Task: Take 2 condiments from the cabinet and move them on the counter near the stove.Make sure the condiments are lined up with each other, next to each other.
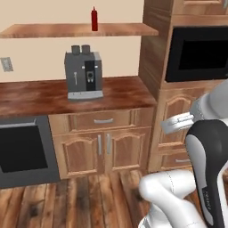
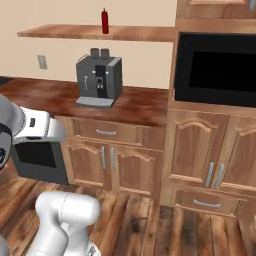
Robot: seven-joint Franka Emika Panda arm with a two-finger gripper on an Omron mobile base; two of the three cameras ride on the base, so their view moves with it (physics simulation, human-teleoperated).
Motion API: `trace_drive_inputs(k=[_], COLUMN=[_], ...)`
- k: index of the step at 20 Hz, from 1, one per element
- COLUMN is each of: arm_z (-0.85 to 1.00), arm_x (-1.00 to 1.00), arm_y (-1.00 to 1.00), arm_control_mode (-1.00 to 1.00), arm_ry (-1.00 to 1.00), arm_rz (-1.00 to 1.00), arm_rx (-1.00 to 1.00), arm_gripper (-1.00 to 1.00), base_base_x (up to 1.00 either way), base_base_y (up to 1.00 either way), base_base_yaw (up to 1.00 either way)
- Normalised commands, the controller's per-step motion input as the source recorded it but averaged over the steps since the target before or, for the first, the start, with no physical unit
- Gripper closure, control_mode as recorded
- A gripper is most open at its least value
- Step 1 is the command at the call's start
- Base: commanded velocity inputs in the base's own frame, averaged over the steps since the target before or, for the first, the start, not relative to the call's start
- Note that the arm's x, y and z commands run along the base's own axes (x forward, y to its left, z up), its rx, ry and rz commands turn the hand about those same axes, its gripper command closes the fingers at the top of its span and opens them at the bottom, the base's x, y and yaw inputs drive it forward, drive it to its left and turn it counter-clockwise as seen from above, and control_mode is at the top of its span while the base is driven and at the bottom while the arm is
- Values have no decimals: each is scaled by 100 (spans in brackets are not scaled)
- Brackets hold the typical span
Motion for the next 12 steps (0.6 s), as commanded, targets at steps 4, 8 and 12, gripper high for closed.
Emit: trace_drive_inputs(k=[4, 8, 12], arm_z=[0, 0, 0], arm_x=[0, 0, 0], arm_y=[0, 0, 0], arm_control_mode=[100, 100, 100], arm_ry=[0, 0, 0], arm_rz=[0, 0, 0], arm_rx=[0, 0, 0], arm_gripper=[-100, -100, -100], base_base_x=[74, 72, 62], base_base_y=[5, 22, 38], base_base_yaw=[0, 0, 0])
